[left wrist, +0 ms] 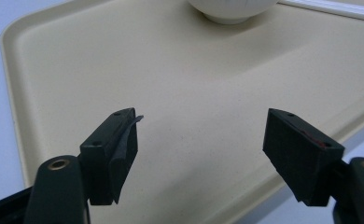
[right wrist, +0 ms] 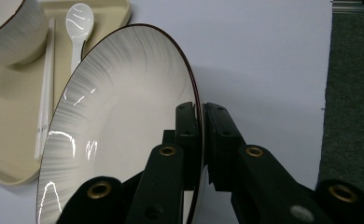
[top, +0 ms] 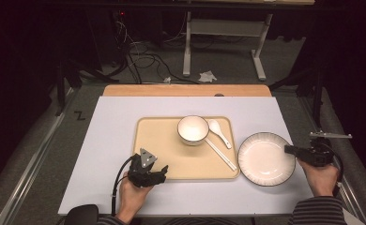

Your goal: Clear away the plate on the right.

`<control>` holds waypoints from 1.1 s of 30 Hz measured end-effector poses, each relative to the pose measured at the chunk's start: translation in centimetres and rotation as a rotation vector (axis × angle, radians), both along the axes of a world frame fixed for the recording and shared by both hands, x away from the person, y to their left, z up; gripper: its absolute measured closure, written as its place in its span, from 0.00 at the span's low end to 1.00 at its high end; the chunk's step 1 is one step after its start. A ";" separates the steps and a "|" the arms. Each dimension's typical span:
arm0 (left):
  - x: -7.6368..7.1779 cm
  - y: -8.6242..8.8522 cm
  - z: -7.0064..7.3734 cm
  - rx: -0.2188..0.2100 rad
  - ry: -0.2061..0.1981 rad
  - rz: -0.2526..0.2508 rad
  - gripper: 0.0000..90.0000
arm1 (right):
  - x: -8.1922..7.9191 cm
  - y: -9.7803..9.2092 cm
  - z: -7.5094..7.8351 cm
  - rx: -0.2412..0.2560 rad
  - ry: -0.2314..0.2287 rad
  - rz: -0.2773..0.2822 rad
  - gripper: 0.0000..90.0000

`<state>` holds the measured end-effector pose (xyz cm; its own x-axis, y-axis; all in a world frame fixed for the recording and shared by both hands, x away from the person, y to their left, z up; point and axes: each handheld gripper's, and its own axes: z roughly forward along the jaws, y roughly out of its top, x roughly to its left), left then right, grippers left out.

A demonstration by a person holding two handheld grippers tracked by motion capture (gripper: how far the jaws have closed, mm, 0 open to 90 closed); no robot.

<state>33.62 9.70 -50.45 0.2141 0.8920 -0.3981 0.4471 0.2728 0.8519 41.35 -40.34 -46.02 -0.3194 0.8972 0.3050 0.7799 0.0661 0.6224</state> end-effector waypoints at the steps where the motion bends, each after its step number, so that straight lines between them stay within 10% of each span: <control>1: 0.0 0.0 0.0 -0.007 -0.004 0.003 0.29 | -0.1 0.1 0.1 -0.006 -0.006 0.001 0.96; 33: -0.5 -0.8 0.6 -0.015 -0.090 -0.062 0.33 | -1.7 1.0 2.1 -0.062 -0.124 0.019 0.96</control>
